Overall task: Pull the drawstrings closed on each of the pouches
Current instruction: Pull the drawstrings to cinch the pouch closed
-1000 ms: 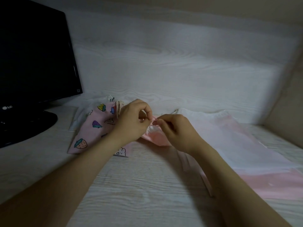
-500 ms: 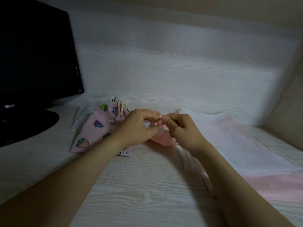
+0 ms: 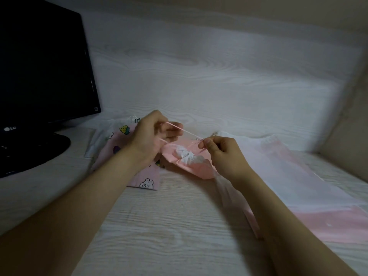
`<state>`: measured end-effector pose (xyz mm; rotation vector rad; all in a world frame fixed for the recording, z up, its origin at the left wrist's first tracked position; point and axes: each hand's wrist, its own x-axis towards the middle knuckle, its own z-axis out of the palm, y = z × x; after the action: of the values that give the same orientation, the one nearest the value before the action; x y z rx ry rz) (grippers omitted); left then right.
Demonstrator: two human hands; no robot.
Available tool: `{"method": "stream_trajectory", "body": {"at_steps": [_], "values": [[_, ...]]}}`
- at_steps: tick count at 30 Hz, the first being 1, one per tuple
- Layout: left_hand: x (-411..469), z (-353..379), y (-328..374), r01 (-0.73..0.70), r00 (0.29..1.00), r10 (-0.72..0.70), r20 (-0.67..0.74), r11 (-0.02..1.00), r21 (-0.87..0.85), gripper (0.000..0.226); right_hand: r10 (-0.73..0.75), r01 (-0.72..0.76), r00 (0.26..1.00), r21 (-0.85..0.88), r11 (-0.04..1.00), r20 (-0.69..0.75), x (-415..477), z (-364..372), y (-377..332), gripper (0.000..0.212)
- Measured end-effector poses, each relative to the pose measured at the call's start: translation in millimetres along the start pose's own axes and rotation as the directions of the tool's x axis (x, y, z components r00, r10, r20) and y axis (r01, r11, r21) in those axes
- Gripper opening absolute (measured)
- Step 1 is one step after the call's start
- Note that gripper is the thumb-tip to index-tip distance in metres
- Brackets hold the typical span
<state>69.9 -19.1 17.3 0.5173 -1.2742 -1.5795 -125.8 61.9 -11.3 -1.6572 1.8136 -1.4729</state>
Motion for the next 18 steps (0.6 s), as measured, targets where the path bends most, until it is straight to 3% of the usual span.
{"method": "stream_trajectory", "body": {"at_steps": [2, 6, 12, 14, 16, 18], "values": [[-1.4, -2.1, 6.8, 0.072, 0.997, -0.076, -0.013, 0.979, -0.192, 0.044, 0.026, -0.027, 0.999, -0.027, 0.999, -0.019, 1.2, -0.5, 2.4, 0.035], [2.0, -6.9, 10.0, 0.116, 0.986, -0.145, -0.082, 0.95, -0.289, 0.04, 0.038, -0.042, 0.998, -0.07, 0.997, -0.055, 4.0, -1.0, 7.5, 0.033], [14.4, -12.0, 4.8, 0.08, 0.976, -0.168, -0.142, 0.873, -0.481, 0.044, -0.036, 0.053, 0.996, -0.209, 0.977, 0.08, 2.3, 2.7, 9.4, 0.031], [17.5, -14.9, 4.3, 0.05, 0.959, -0.145, -0.242, 0.933, -0.357, 0.043, -0.053, 0.082, 0.992, -0.252, 0.964, 0.118, 1.7, 2.9, 10.8, 0.033], [17.9, -17.3, 2.8, -0.019, 0.925, 0.02, -0.378, 1.0, 0.008, 0.038, -0.065, 0.093, 0.992, -0.269, 0.959, 0.112, 3.3, 1.7, 14.4, 0.035], [14.7, -18.8, 0.8, -0.078, 0.87, 0.247, -0.426, 0.923, 0.376, 0.027, -0.071, 0.097, 0.993, -0.296, 0.95, 0.095, 4.3, -1.1, 16.2, 0.034]]}}
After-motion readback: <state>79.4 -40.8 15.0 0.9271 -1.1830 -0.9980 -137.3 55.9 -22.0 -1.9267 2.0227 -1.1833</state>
